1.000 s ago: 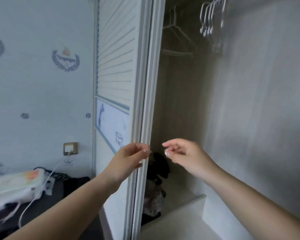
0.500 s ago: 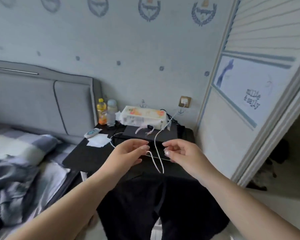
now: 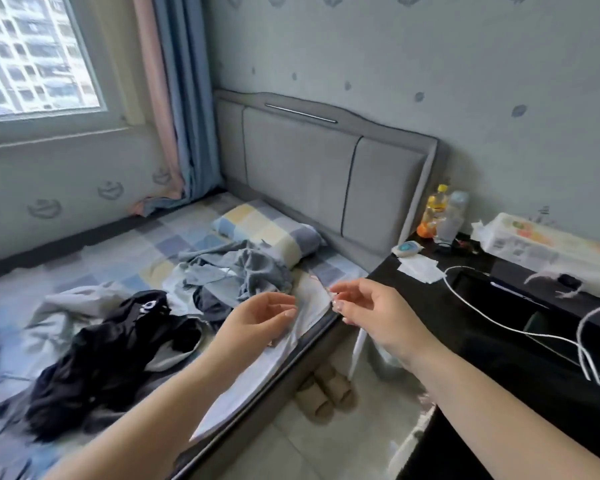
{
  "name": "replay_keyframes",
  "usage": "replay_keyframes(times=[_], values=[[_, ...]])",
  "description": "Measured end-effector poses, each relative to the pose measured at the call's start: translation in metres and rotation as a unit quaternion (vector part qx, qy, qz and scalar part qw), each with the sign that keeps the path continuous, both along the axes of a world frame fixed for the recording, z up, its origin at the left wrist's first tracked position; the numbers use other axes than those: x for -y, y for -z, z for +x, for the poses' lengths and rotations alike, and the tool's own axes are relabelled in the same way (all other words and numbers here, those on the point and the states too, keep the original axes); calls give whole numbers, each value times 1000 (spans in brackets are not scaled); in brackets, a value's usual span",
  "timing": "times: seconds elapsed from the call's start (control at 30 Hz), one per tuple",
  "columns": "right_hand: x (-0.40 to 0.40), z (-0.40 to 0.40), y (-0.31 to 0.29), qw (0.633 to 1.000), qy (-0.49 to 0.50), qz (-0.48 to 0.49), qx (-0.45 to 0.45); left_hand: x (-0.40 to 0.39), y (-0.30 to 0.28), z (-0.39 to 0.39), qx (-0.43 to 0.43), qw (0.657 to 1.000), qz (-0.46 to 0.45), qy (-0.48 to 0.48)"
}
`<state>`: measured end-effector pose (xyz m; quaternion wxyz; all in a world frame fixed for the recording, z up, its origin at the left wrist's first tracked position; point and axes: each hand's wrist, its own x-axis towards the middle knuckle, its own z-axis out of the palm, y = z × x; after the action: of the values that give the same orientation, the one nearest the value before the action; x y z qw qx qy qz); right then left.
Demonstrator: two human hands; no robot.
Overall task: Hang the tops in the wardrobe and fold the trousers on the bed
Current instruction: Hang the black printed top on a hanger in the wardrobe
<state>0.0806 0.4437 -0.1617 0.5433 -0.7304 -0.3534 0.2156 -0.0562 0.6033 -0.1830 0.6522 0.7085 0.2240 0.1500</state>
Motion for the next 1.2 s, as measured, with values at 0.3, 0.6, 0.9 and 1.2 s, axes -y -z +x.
replay_keyframes(times=[0.3, 0.6, 0.9, 1.2], values=[[-188, -65, 47, 983, -165, -49, -64, -125, 50, -123, -57, 983, -9, -174], [-342, -88, 96, 954, -264, -86, -115, -228, 102, -179, -94, 941, -72, -318], [-483, -43, 176, 944, -242, -132, -178, -361, 157, -143, -133, 915, -135, -355], [-591, -5, 287, 942, -201, -200, -179, -487, 246, -109, -191, 906, -136, -351]])
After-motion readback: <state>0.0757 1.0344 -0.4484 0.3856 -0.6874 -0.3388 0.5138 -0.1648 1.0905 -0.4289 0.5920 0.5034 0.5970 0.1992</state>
